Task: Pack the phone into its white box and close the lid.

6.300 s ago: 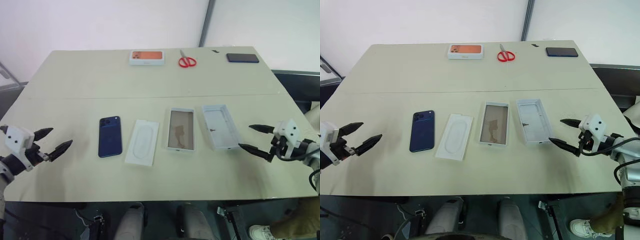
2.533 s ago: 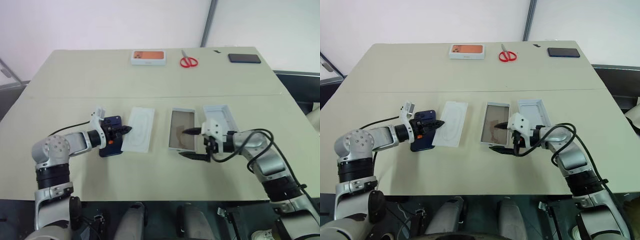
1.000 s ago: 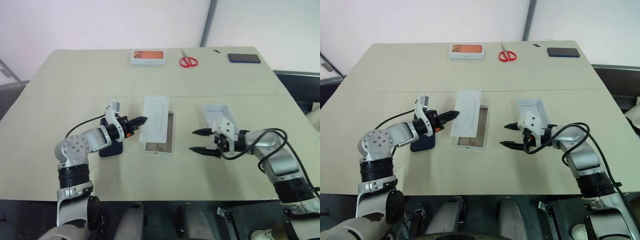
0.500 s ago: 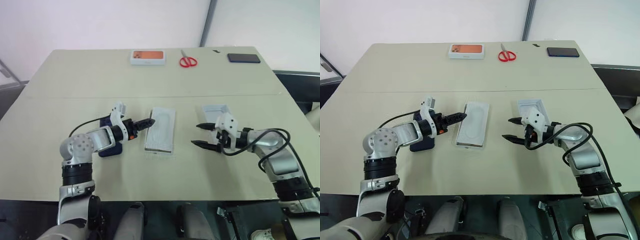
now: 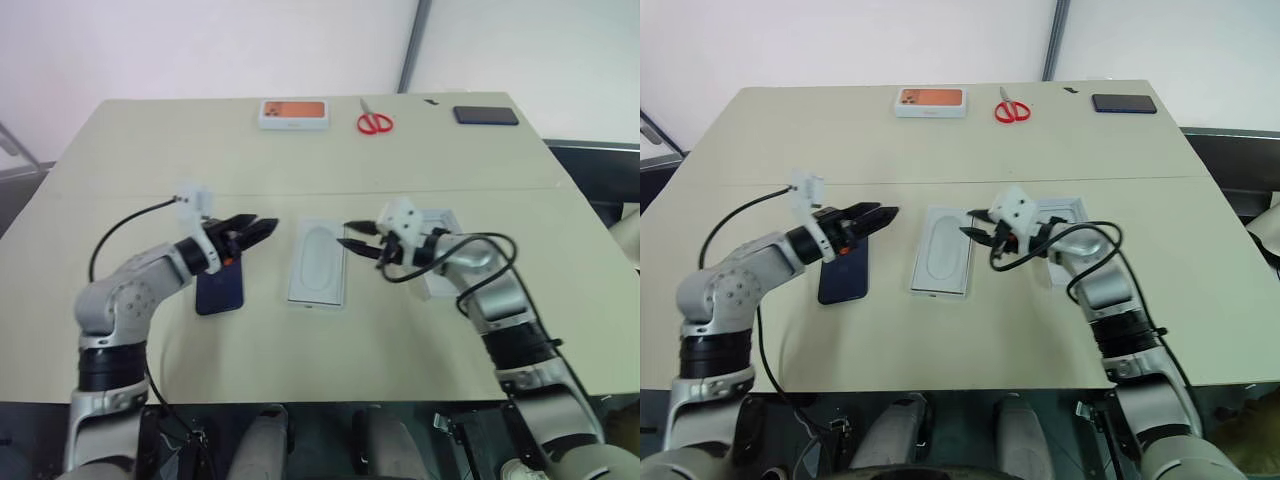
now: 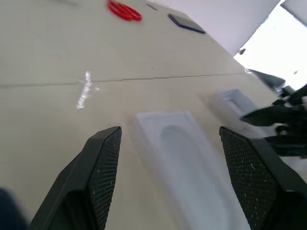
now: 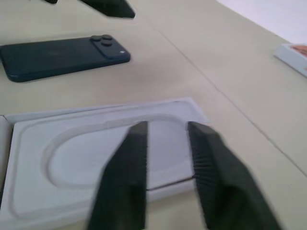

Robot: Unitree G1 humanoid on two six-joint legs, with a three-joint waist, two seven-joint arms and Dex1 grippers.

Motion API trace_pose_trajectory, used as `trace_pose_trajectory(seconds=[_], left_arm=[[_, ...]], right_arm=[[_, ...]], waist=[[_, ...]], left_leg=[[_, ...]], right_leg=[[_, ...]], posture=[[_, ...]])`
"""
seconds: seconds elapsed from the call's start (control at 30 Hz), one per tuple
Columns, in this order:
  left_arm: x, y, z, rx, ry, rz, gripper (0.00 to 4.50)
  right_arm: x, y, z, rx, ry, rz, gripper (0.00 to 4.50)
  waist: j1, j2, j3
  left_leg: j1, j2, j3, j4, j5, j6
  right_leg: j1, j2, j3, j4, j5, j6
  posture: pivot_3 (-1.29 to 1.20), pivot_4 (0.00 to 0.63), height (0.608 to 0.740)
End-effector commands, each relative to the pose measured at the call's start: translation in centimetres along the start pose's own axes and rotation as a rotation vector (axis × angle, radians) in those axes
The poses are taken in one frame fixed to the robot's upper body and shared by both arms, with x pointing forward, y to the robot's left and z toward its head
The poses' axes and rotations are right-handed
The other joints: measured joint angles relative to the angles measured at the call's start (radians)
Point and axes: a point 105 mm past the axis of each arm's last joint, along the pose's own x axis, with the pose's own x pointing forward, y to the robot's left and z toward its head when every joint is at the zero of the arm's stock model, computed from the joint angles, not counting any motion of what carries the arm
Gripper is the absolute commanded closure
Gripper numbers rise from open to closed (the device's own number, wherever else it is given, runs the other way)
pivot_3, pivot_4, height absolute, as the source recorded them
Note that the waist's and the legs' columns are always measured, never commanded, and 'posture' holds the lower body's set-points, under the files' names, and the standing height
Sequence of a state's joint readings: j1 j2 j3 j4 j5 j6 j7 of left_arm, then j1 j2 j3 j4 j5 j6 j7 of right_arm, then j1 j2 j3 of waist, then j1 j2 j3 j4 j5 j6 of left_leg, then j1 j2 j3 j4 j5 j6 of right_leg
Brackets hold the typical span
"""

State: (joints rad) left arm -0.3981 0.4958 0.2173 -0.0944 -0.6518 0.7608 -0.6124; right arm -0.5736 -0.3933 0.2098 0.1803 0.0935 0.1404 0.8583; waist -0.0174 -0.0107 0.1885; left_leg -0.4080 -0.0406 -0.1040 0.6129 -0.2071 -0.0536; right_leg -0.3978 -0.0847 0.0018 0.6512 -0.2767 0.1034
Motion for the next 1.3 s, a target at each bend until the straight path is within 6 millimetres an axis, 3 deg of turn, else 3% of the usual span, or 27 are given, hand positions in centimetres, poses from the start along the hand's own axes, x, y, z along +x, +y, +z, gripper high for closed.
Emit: trace_pose_trajectory(seconds=[0.03, 0.2, 0.37, 0.87, 1.07, 1.3], left_arm=[[-1.3, 0.7, 1.2, 0.07, -0.07, -0.01, 1.05], [-3.5, 1.2, -0.2, 0.181, -0.025, -0.03, 1.05], [-4.7, 2.3, -1.0, 0.279, -0.02, 0.027, 1.05], [-4.4, 2.6, -0.4, 0.268, -0.058, 0.051, 1.05], [-4.0, 2.8, -0.3, 0.288, -0.061, 0.061, 1.05], [-4.2, 3.0, -0.3, 0.278, -0.058, 0.078, 1.05]], right_arm=[[1.8, -0.2, 0.3, -0.121, 0.036, -0.025, 4.45], [3.6, -0.8, 0.1, -0.156, 0.068, -0.048, 4.45], [4.4, 1.2, -0.9, -0.281, 0.12, 0.075, 4.45], [2.9, 7.1, -0.9, -0.294, 0.106, 0.388, 4.45], [2.8, 7.3, -0.1, -0.224, 0.1, 0.407, 4.45], [4.0, 4.4, 0.2, -0.299, 0.096, 0.228, 4.45]], waist=[[0.001, 0.0, 0.0], [-0.002, 0.0, 0.0], [0.0, 0.0, 0.0], [-0.001, 0.0, 0.0], [-0.002, 0.0, 0.0], [-0.002, 0.0, 0.0]], left_leg=[[0.0, 0.0, 0.0, 0.0, 0.0, 0.0], [-0.001, 0.0, 0.0, 0.0, 0.0, 0.0], [-0.001, 0.0, -0.001, 0.0, 0.0, 0.0], [0.0, 0.001, -0.004, 0.0, 0.0, 0.0], [0.0, 0.001, -0.005, 0.0, 0.0, 0.0], [0.0, 0.001, -0.005, 0.0, 0.0, 0.0]], right_leg=[[0.0, 0.0, 0.0, 0.0, 0.0, 0.0], [-0.001, 0.0, 0.0, 0.0, 0.0, 0.0], [0.0, 0.0, 0.0, 0.0, 0.0, 0.0], [0.0, 0.001, -0.001, 0.0, 0.0, 0.0], [0.0, 0.001, -0.001, 0.0, 0.0, 0.0], [-0.001, 0.001, -0.001, 0.0, 0.0, 0.0]], posture=[[0.0, 0.15, 0.74], [0.0, 0.15, 0.74], [0.0, 0.15, 0.74], [0.0, 0.15, 0.74], [0.0, 0.15, 0.74], [0.0, 0.15, 0.74]])
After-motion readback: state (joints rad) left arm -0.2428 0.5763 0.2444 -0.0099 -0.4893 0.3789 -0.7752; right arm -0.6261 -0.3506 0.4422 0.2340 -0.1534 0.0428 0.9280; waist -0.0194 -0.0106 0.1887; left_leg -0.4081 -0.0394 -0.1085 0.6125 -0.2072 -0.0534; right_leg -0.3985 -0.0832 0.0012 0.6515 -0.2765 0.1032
